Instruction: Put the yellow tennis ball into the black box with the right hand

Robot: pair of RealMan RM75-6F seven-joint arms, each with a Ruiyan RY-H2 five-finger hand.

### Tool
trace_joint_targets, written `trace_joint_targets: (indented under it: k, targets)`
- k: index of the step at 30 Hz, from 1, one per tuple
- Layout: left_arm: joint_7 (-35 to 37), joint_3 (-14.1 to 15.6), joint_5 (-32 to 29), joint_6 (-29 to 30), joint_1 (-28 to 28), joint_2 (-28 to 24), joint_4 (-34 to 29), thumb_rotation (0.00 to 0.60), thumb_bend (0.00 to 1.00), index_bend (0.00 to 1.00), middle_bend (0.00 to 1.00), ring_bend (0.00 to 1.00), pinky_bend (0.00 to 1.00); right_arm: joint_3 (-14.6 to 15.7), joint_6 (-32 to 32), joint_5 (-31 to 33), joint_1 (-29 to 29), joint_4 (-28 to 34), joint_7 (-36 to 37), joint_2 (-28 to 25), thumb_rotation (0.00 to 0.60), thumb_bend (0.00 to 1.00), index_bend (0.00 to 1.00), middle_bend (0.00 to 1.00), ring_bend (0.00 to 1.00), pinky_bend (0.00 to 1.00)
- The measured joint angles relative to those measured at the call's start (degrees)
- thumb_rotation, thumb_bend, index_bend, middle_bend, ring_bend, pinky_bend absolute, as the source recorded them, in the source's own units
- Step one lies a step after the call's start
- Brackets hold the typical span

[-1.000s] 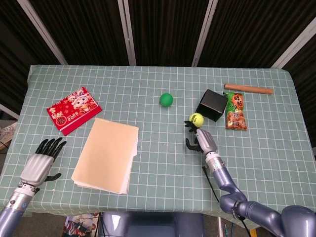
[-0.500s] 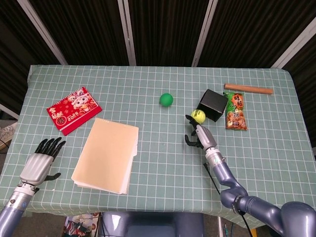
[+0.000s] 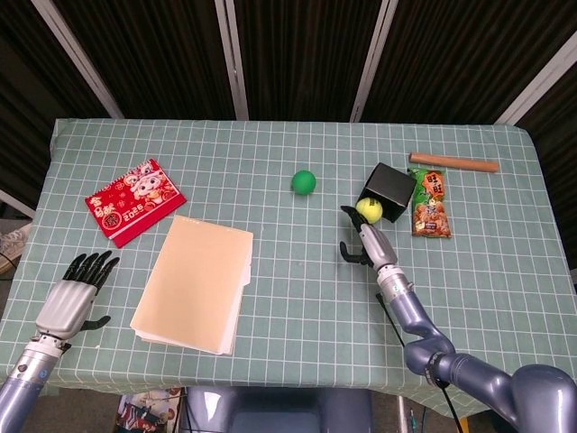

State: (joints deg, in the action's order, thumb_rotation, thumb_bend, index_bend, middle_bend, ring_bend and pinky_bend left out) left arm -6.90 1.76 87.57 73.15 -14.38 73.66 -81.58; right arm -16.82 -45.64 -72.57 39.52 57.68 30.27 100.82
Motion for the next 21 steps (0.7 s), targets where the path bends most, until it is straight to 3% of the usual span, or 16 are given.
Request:
trace_joint_targets:
  k: [21]
  targets:
    - [-1.1, 0.1, -0.3, -0.3, 0.0, 0.3, -0.4, 0.600, 0.07, 0.00, 0.00, 0.00, 0.00, 3.0, 1.9, -1.9, 1.3, -3.2, -2.3, -2.4, 0.600, 0.59, 0.00, 0.05, 0.00, 0.00]
